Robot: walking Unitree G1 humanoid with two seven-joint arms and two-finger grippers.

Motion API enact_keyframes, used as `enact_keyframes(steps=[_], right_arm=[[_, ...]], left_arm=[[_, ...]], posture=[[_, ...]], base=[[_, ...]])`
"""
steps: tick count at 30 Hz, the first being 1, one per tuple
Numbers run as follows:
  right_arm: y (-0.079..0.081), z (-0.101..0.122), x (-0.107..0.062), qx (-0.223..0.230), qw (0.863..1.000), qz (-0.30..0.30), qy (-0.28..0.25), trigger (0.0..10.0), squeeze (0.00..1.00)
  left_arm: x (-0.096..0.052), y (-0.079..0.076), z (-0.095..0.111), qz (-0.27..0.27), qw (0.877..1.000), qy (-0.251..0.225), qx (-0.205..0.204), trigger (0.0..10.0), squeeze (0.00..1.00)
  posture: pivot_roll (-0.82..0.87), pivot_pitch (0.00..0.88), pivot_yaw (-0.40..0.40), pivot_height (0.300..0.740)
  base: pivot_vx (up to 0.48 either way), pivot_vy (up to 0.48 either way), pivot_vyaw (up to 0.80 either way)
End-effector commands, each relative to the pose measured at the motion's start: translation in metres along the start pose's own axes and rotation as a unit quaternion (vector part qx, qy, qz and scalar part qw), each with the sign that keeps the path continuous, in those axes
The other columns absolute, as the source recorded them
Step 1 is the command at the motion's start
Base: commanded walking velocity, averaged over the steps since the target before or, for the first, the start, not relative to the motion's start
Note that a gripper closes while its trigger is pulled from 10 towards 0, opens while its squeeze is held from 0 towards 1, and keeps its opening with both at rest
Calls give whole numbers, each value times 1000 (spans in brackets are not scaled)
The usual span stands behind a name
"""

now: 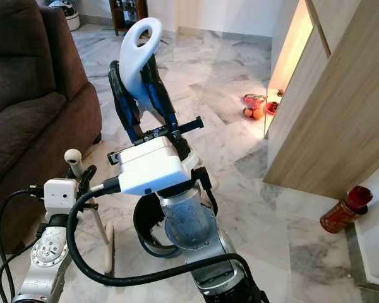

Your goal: Sweep floor

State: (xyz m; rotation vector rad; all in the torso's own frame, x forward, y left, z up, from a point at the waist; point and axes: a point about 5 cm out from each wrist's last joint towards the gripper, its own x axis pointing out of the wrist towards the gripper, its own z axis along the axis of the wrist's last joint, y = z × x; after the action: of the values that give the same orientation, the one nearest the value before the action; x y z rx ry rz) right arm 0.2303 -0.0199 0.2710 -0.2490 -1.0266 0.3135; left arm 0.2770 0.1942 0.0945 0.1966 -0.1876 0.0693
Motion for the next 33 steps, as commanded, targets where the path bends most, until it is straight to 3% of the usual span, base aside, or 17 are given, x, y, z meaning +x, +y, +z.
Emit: enact_keyframes(steps=[1, 14, 16, 21, 24, 27, 32, 33], right_arm=[[-2, 23, 6, -11, 998, -1, -67, 10000, 0], [-6, 17, 7, -15, 999, -18, -47, 10000, 0], [-19, 8, 10, -44, 997, -51, -25, 10000, 0], [-42, -10, 12, -109, 992, -67, 3, 10000, 0], [-73, -29, 8, -137, 983, -112, 42, 10000, 0], [-104, -46, -1, -156, 969, -167, 89, 10000, 0], [-122, -76, -24, -156, 956, -185, 168, 10000, 0], [-125, -91, -38, -149, 949, -184, 206, 10000, 0]], left_arm=[[2, -1, 8, -7, 1000, -24, 15, 10000, 0], [2, -2, 6, -8, 1000, -21, 15, 10000, 0], [2, -2, 6, -9, 1000, -21, 15, 10000, 0], [2, -2, 7, -11, 1000, -21, 13, 10000, 0], [3, -4, 6, -17, 1000, -20, 10, 10000, 0], [3, -5, 7, -18, 1000, -20, 8, 10000, 0], [2, -7, 6, -26, 999, -20, 6, 10000, 0], [2, -7, 6, -27, 999, -20, 6, 10000, 0]], posture=[[9, 95, -16, 740], [8, 102, -16, 740], [8, 102, -16, 740], [8, 102, -16, 740], [6, 94, -15, 740], [6, 94, -15, 740], [0, 86, -15, 740], [2, 83, -17, 740]], base=[[0, 0, 0], [0, 0, 0], [0, 0, 0], [0, 0, 0], [0, 0, 0], [0, 0, 0], [0, 0, 0], [0, 0, 0]])
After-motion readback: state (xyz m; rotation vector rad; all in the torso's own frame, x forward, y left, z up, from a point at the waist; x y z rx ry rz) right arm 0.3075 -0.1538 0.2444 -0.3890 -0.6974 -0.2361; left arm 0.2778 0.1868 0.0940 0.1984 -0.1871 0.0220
